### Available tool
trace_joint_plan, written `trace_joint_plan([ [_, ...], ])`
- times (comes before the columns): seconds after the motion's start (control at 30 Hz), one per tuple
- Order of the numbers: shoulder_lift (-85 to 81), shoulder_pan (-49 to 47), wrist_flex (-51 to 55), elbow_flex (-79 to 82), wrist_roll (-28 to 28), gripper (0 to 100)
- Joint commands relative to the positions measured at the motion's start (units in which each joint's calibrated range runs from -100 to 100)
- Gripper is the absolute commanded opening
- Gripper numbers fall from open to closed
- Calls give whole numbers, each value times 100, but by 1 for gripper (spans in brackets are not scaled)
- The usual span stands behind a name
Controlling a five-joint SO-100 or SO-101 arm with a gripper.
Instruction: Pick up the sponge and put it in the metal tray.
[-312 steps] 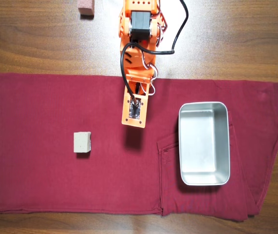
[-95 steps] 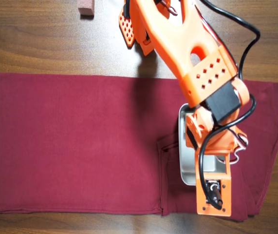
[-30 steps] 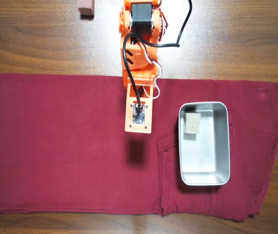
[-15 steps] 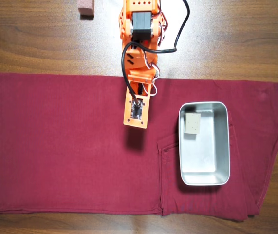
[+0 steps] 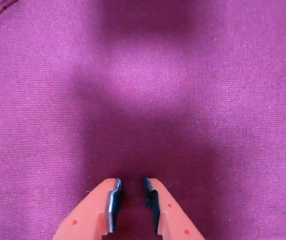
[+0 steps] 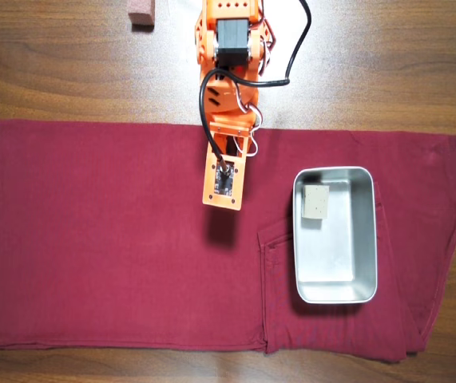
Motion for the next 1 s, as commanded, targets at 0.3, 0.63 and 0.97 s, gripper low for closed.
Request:
trace_joint_plan([
  [0.3, 38, -11, 122, 37, 10, 7],
  [0.63, 38, -11, 122, 37, 10, 7],
  [0.97, 38, 114, 122, 37, 20, 0],
])
